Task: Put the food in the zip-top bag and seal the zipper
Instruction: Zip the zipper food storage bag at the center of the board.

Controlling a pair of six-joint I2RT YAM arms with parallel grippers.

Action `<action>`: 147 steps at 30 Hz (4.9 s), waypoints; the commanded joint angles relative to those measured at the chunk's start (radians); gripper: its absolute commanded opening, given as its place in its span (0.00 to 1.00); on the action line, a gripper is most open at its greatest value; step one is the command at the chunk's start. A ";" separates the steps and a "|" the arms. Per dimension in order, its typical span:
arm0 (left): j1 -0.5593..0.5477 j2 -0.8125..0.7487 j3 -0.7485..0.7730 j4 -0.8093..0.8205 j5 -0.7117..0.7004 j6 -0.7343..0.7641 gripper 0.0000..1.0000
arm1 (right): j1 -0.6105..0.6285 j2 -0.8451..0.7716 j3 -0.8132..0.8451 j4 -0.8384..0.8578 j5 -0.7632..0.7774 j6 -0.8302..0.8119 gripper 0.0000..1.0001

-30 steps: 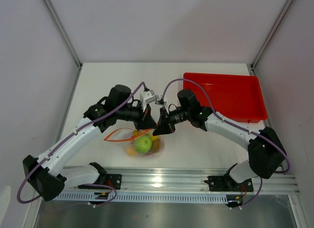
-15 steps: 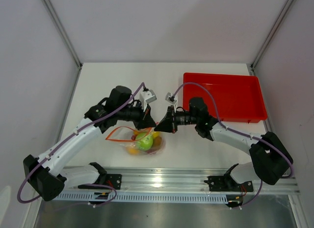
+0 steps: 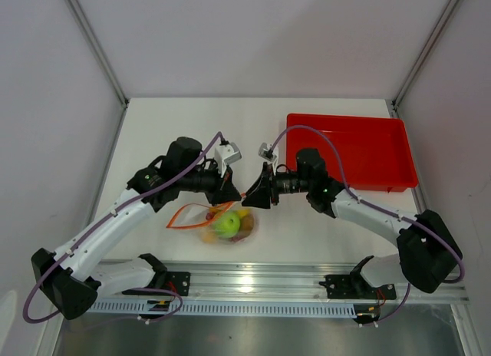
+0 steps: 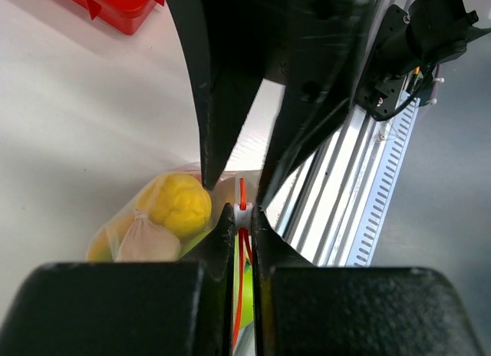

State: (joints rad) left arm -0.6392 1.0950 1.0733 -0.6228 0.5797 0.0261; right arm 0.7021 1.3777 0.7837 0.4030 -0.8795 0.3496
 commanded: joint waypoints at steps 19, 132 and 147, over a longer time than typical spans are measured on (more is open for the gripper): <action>-0.002 -0.011 0.007 -0.028 0.083 0.015 0.00 | 0.045 0.073 0.400 -0.670 -0.044 -0.512 0.25; -0.005 -0.270 -0.095 -0.187 -0.052 -0.083 0.00 | 0.145 0.150 0.540 -0.704 0.068 -0.459 0.61; -0.005 -0.274 -0.098 -0.175 -0.049 -0.087 0.01 | 0.171 0.185 0.588 -0.774 -0.087 -0.500 0.59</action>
State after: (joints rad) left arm -0.6392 0.8310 0.9741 -0.8280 0.5198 -0.0704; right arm 0.8520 1.5452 1.3190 -0.3435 -0.9211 -0.1181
